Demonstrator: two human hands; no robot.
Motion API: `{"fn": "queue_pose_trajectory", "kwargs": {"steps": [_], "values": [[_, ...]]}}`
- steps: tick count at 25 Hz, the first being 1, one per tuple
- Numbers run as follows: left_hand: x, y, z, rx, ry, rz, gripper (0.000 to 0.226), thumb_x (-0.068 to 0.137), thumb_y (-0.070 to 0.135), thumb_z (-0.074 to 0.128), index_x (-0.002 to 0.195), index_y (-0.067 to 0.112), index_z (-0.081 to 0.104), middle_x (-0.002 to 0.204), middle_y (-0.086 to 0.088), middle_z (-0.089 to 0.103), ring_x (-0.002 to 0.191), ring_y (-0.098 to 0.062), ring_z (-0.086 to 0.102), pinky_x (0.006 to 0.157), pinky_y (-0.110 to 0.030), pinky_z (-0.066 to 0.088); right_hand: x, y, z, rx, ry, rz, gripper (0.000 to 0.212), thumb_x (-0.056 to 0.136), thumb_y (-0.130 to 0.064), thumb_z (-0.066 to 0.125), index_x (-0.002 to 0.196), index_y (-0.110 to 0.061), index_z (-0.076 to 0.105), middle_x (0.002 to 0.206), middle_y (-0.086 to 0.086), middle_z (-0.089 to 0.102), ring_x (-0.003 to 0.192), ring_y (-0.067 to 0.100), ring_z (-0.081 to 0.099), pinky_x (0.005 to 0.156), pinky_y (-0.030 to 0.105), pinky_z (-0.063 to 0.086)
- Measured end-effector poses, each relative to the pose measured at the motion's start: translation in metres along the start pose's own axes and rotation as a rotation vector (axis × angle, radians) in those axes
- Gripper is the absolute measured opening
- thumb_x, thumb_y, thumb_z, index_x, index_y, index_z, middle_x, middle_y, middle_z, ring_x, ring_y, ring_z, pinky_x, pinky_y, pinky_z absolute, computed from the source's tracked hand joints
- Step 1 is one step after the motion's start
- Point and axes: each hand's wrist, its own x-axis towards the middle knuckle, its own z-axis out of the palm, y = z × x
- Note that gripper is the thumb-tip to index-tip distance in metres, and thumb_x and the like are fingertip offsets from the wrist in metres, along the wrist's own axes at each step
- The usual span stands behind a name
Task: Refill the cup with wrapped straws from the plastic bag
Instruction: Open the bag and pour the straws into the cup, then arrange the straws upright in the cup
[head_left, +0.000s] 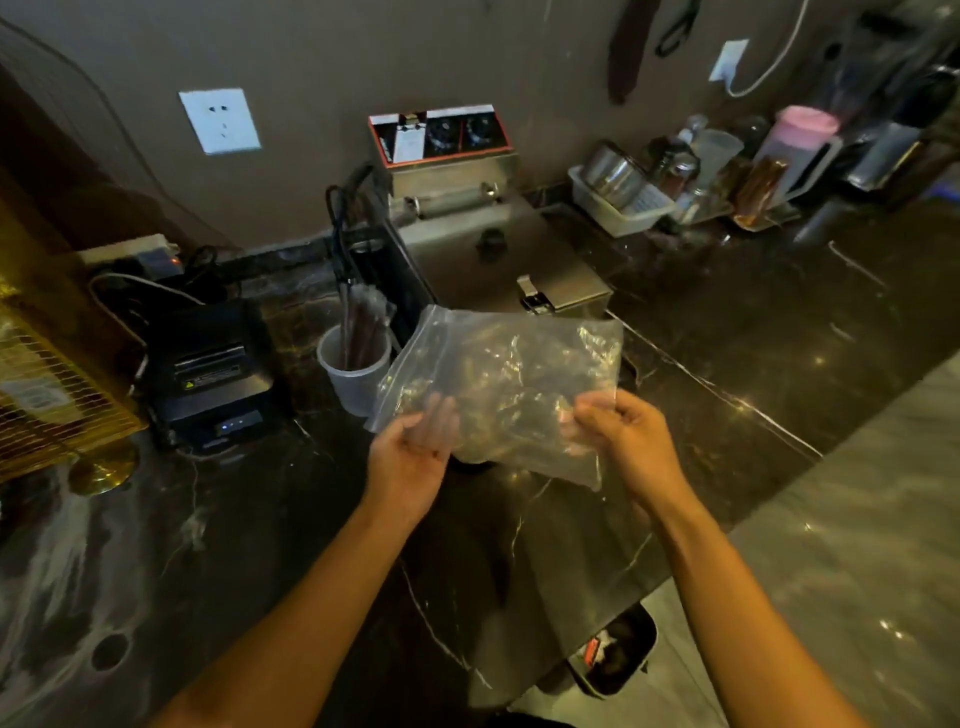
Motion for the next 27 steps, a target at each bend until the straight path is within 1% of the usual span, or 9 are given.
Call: {"fn": "queue_pose_trajectory", "kwargs": {"steps": [2,5,9,12,15,17,20,24,27], "values": [[0.001,-0.009,-0.019,-0.024,0.018,-0.034,0.041,0.084,0.003,0.061,0.124,0.009,0.065,0.111,-0.012,0.076,0.107,-0.026,0.075,0.090,-0.039,0.063,-0.006,0.034,-0.008,0.036,-0.024,0.087,0.012,0.093,-0.001,0.067,0.103,0.005,0.073,0.088,0.017,0.077,0.080,0.025,0.072,0.072,0.031,0.062],[0.003,-0.027,-0.041,0.033,0.096,-0.051,0.037,0.085,0.001,0.061,0.120,0.012,0.066,0.105,-0.010,0.076,0.101,-0.025,0.075,0.093,-0.038,0.061,-0.010,0.078,-0.024,-0.029,-0.011,0.222,0.013,0.094,-0.003,0.068,0.097,0.008,0.074,0.086,0.016,0.073,0.077,0.024,0.069,0.066,0.029,0.060],[0.009,-0.061,-0.052,0.335,0.219,-0.107,0.027,0.098,0.006,0.058,0.124,0.007,0.065,0.120,-0.012,0.072,0.112,-0.026,0.069,0.098,-0.040,0.055,-0.008,0.123,-0.051,-0.052,0.064,0.349,0.009,0.093,-0.004,0.069,0.087,0.000,0.074,0.084,0.017,0.072,0.070,0.023,0.069,0.067,0.034,0.059],[0.015,-0.081,-0.047,0.551,0.239,-0.183,0.029,0.096,0.011,0.065,0.125,0.011,0.065,0.123,-0.013,0.071,0.116,-0.029,0.068,0.098,-0.043,0.054,-0.002,0.146,-0.078,-0.164,0.197,0.342,0.012,0.094,-0.006,0.068,0.095,0.003,0.074,0.084,0.018,0.073,0.073,0.026,0.064,0.068,0.037,0.053],[0.020,-0.095,-0.037,0.877,0.283,-0.250,0.030,0.092,0.017,0.074,0.120,0.013,0.065,0.113,-0.015,0.074,0.102,-0.029,0.074,0.081,-0.037,0.060,0.004,0.157,-0.101,-0.258,0.278,0.376,0.013,0.093,-0.010,0.072,0.100,-0.001,0.070,0.084,0.015,0.076,0.071,0.029,0.071,0.068,0.047,0.060],[0.024,-0.102,-0.034,1.110,0.349,-0.232,0.028,0.088,0.026,0.079,0.111,0.014,0.067,0.103,-0.013,0.075,0.086,-0.023,0.075,0.065,-0.030,0.060,0.007,0.165,-0.112,-0.431,0.300,0.401,0.016,0.089,-0.023,0.077,0.092,-0.010,0.067,0.083,0.012,0.077,0.075,0.032,0.076,0.074,0.052,0.064],[0.030,-0.106,-0.036,1.265,0.438,-0.175,0.036,0.086,0.035,0.081,0.107,0.010,0.065,0.090,-0.010,0.072,0.067,-0.018,0.070,0.050,-0.025,0.056,0.008,0.175,-0.118,-0.729,0.256,0.405,0.030,0.085,-0.041,0.076,0.087,-0.013,0.069,0.084,0.010,0.076,0.079,0.033,0.075,0.075,0.049,0.062],[0.034,-0.105,-0.038,1.361,0.486,-0.179,0.045,0.086,0.045,0.077,0.105,0.005,0.067,0.085,-0.009,0.072,0.060,-0.017,0.068,0.045,-0.023,0.054,0.005,0.171,-0.114,-0.948,0.207,0.454,0.046,0.087,-0.054,0.072,0.088,-0.008,0.072,0.088,0.011,0.075,0.081,0.032,0.072,0.073,0.041,0.060],[0.029,-0.099,-0.036,1.376,0.474,-0.196,0.051,0.086,0.054,0.074,0.097,0.004,0.069,0.081,-0.008,0.072,0.059,-0.018,0.067,0.047,-0.024,0.054,-0.001,0.155,-0.101,-1.010,0.277,0.427,0.060,0.088,-0.056,0.071,0.111,-0.003,0.057,0.093,0.006,0.065,0.092,0.037,0.072,0.074,0.039,0.054]]}}
